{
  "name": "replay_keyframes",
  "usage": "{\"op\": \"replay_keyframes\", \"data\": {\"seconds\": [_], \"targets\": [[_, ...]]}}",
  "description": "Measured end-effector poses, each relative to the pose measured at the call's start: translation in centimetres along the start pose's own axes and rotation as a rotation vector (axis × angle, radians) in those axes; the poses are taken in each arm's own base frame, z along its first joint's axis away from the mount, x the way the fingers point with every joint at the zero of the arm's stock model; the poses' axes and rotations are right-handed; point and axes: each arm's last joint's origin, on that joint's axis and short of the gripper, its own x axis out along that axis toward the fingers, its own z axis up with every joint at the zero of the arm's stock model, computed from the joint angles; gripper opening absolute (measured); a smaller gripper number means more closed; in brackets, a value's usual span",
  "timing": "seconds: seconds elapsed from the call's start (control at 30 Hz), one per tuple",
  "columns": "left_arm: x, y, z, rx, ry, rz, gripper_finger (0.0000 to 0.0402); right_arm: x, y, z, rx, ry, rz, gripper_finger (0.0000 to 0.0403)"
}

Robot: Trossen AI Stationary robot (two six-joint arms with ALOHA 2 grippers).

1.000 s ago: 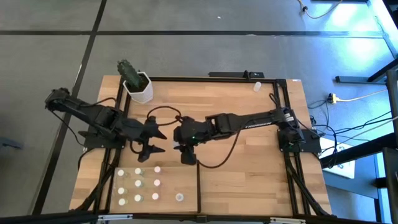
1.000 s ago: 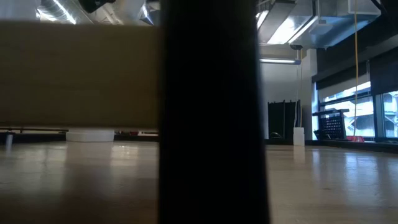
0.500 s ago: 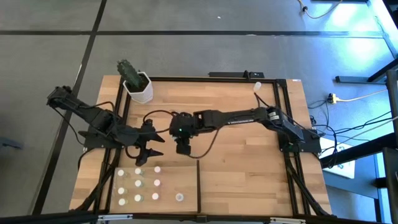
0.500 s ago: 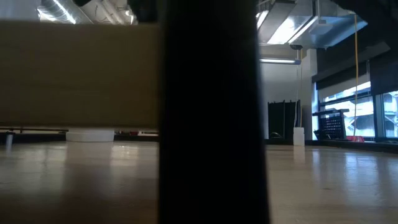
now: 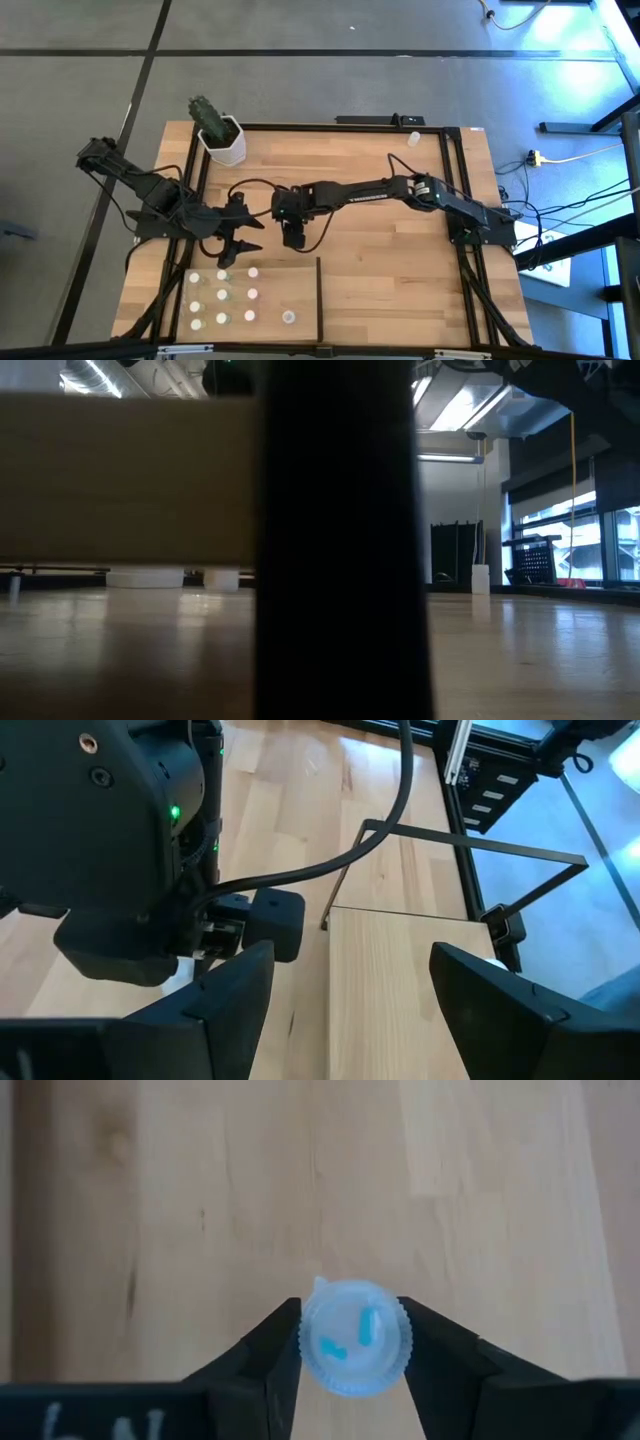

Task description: Pick and place medicine bottles onto shelf by color

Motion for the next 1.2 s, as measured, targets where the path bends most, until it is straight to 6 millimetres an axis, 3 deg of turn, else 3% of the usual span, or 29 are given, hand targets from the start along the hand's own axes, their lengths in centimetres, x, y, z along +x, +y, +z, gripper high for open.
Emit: {"op": "replay_keyframes", "data": {"seconds": [0.67, 0.97, 1.2], "targets": [[0.0, 0.0, 0.0, 0.001, 0.0, 0.001, 0.0263, -0.5, 0.0, 0.1, 0.024, -0.004, 0.018, 0.0224], [-0.1, 0.3, -0.2, 0.008, 0.025, 0.019, 0.0263, -6.8, -0.1, 1.1, 0.058, -0.047, 0.021, 0.0226], [2.0, 1.2, -0.9, 0.022, 0.132, 0.132, 0.0263, -11.8, 1.0, 1.2, 0.067, -0.085, 0.036, 0.0226]]}}
